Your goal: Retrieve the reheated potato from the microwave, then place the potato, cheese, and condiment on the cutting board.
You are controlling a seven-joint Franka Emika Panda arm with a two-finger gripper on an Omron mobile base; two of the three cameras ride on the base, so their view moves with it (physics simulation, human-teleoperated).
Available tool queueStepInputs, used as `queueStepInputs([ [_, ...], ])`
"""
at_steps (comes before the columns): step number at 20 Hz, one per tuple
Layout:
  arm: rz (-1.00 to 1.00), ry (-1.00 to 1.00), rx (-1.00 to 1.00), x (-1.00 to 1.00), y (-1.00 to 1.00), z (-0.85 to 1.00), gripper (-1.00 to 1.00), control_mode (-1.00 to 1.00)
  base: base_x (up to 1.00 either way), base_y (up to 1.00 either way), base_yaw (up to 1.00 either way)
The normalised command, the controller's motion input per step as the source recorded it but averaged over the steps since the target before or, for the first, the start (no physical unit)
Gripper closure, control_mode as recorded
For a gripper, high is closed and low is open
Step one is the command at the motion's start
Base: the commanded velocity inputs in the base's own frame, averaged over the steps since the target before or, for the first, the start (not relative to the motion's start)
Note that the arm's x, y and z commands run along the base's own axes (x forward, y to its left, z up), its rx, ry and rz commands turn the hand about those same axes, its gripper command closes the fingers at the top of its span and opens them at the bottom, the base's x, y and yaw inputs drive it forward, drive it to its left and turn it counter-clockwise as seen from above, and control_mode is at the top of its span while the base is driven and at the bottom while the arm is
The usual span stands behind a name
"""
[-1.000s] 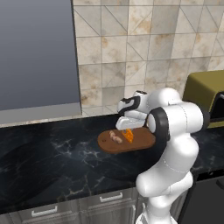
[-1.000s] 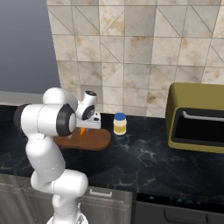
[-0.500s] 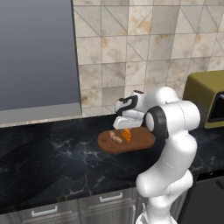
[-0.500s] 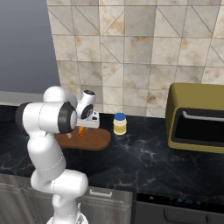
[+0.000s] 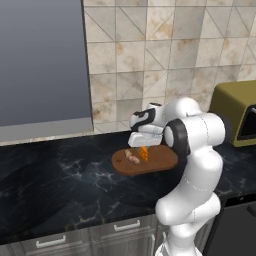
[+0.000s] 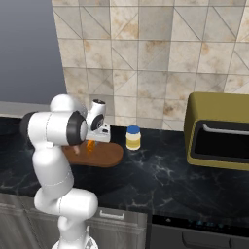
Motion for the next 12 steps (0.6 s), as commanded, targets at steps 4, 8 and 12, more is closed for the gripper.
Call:
queueStepInputs([
  [4,0.0,0.05,-0.03,-0.03,0.01,-0.25,-1.0,-1.0,0.0,0.0,0.0],
  [8,0.0,0.0,0.0,-0.19,0.0,-0.07,-1.0,-1.0,0.0,0.0,0.0],
  [12,-0.01,0.0,0.0,-0.08,0.0,0.14,-1.0,-1.0,0.0,0.0,0.0],
])
